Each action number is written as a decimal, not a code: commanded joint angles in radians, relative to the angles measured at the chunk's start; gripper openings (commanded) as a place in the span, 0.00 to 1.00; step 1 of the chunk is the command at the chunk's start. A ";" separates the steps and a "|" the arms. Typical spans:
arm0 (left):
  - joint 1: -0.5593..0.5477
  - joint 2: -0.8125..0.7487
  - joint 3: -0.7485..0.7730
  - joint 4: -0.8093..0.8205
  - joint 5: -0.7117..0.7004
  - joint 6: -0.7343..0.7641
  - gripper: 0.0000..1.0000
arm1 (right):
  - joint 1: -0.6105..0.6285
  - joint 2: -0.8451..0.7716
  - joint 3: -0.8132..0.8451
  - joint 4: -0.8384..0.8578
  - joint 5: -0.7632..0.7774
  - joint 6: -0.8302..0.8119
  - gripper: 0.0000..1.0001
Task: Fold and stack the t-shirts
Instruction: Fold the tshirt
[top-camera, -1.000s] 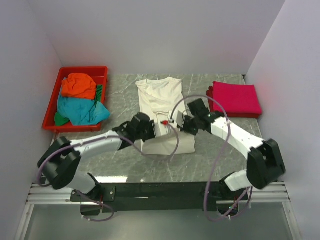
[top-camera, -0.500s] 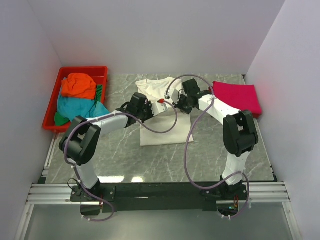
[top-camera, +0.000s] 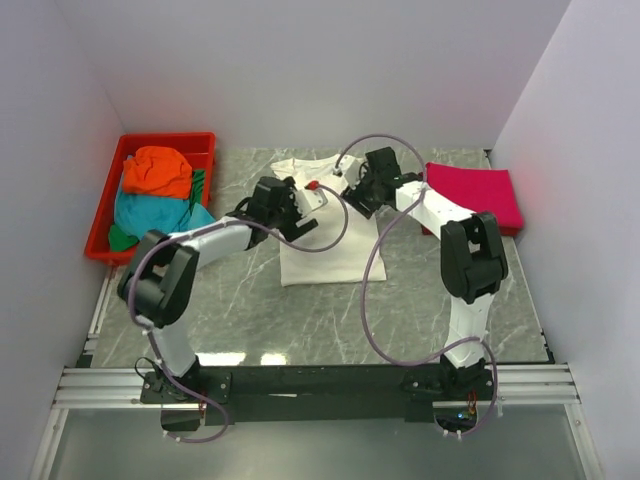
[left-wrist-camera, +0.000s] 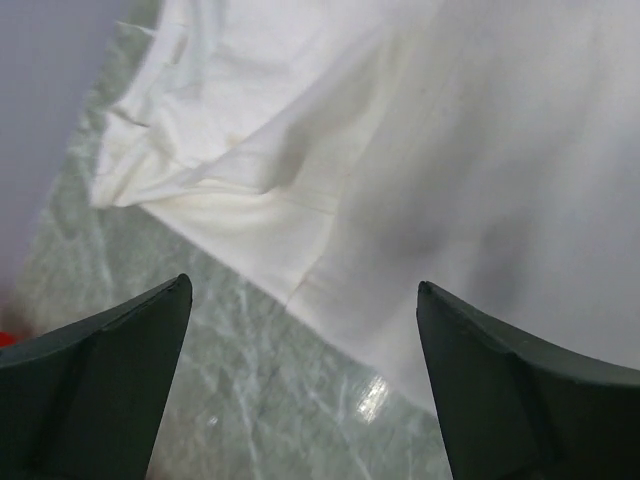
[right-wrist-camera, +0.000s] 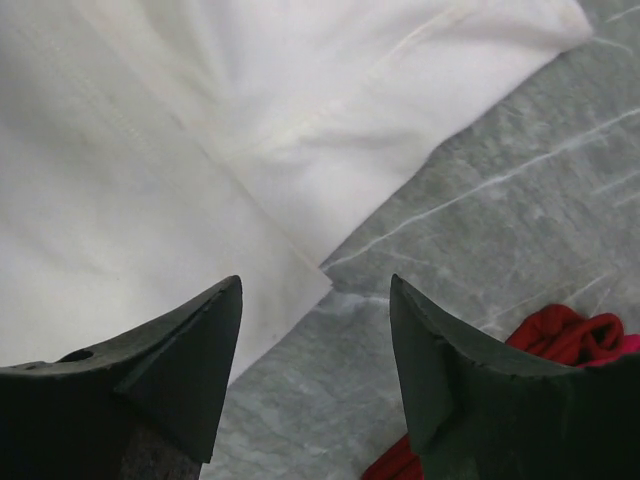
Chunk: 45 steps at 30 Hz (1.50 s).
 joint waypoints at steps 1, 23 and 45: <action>0.013 -0.242 -0.084 0.131 0.033 -0.017 1.00 | -0.065 -0.120 0.005 0.060 -0.091 0.051 0.68; -0.219 -0.313 -0.408 -0.194 0.113 0.333 0.91 | 0.125 -0.521 -0.716 0.066 -0.179 -0.586 0.78; -0.214 -0.333 -0.417 -0.276 0.100 0.264 0.00 | 0.148 -0.516 -0.731 -0.056 -0.148 -0.517 0.00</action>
